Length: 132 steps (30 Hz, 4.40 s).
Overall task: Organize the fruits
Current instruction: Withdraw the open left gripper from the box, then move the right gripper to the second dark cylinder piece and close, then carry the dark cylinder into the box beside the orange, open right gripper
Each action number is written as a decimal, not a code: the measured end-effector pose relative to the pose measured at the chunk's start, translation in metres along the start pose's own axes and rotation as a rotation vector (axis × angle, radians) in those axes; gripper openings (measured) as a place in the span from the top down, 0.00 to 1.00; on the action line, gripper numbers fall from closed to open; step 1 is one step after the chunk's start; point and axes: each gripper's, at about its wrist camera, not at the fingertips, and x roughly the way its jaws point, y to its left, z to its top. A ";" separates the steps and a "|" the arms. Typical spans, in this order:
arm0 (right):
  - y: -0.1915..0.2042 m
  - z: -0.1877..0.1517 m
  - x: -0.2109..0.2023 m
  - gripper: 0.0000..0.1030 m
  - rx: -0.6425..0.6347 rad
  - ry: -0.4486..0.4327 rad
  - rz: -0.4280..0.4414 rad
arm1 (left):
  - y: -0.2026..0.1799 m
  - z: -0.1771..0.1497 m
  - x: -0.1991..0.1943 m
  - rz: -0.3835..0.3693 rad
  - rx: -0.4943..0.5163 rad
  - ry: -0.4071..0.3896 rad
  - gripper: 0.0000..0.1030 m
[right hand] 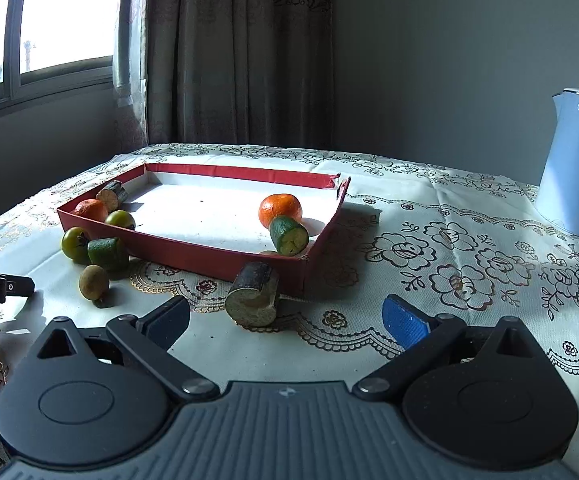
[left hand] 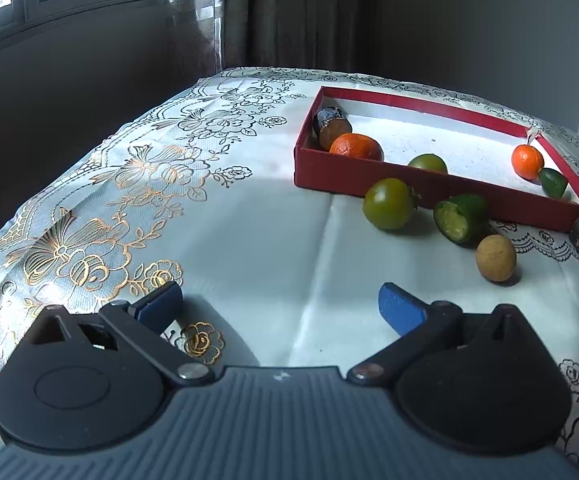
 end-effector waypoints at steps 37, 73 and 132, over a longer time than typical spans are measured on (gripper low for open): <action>0.006 0.011 0.054 0.66 0.004 0.168 0.041 | 0.000 0.000 -0.001 0.000 0.001 0.000 0.00; 0.005 0.040 0.018 0.66 0.015 0.013 0.065 | 0.000 0.000 -0.001 0.000 0.001 -0.001 0.00; 0.016 0.059 0.128 0.52 0.041 0.097 0.062 | 0.001 0.000 0.000 0.000 0.000 -0.001 0.00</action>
